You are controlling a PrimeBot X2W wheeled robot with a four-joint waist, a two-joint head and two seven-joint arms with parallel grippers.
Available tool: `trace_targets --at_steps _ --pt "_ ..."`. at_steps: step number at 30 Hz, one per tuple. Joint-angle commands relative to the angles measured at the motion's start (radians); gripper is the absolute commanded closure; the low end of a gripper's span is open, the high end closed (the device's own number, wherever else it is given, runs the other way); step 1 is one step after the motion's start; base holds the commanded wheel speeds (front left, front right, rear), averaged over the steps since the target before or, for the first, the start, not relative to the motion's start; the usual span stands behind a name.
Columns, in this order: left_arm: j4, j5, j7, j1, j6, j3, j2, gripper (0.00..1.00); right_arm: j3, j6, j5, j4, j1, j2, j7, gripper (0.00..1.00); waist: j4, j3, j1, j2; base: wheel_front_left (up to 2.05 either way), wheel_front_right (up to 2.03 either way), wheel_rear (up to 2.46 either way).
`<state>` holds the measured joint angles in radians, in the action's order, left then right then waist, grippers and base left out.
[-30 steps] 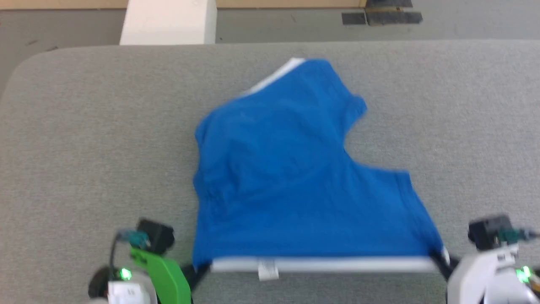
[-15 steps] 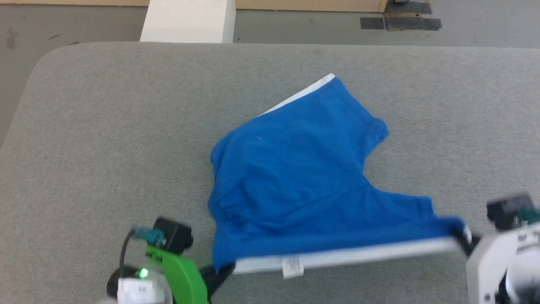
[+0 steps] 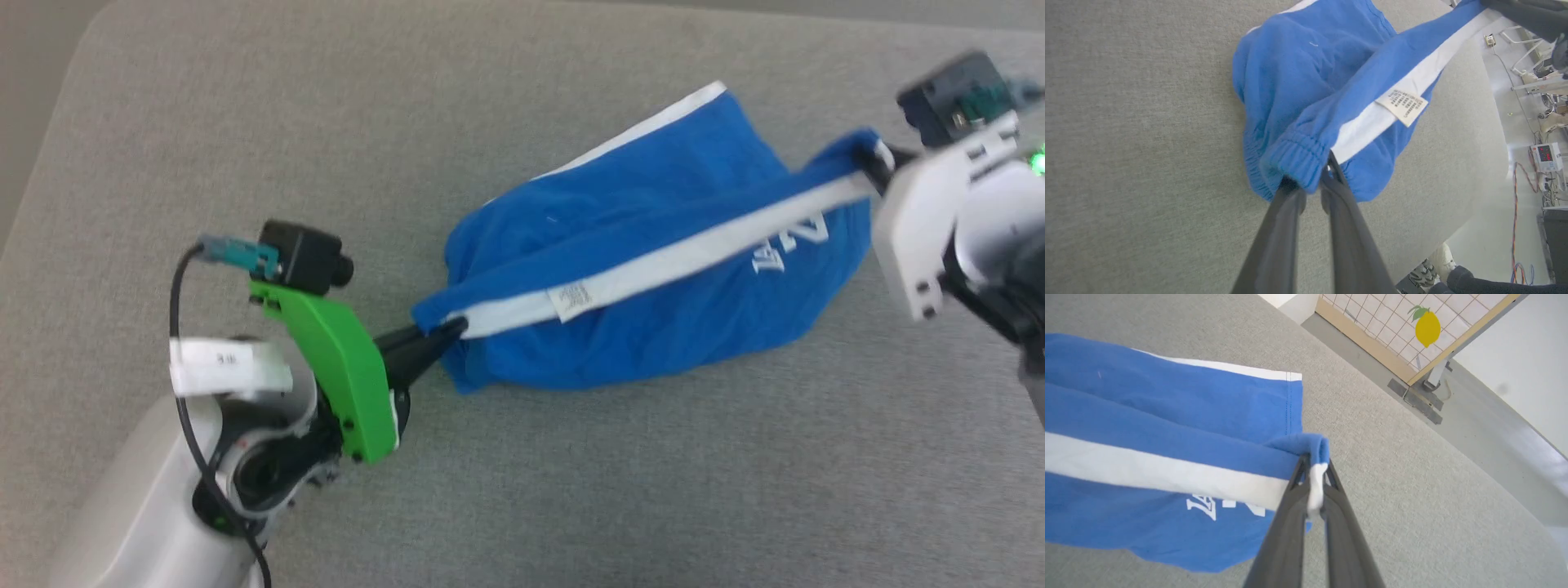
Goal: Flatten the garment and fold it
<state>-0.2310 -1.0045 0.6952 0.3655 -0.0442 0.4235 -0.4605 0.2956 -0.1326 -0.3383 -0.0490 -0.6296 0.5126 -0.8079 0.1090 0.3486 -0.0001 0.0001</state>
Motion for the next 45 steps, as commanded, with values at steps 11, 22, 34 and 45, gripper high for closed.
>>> trace_targets --at_steps 11,22,34,45 --pt "0.181 -0.027 -0.037 0.154 0.001 -0.030 0.089 1.00 0.181 0.002 0.002 0.349 -0.339 -0.039 0.147 1.00 0.094 0.148 0.0001 -0.0001 0.00 0.00 0.00" --pt "0.272 -0.021 -0.090 0.160 0.045 -0.007 0.132 1.00 0.273 0.002 -0.027 0.588 -0.464 -0.057 0.207 1.00 0.133 0.192 0.0001 -0.0001 0.00 0.00 0.00" --pt "0.225 0.020 -0.209 0.095 0.096 -0.001 0.142 0.00 0.335 0.002 -0.172 0.616 -0.419 -0.025 0.235 0.00 0.115 0.109 0.0001 -0.0001 0.00 0.00 0.00" --pt "0.172 0.233 -0.592 -0.076 0.033 -0.078 0.141 0.00 0.167 0.002 -0.213 0.530 -0.194 -0.028 0.523 0.00 0.095 -0.007 0.0001 -0.0001 0.00 0.00 0.00"
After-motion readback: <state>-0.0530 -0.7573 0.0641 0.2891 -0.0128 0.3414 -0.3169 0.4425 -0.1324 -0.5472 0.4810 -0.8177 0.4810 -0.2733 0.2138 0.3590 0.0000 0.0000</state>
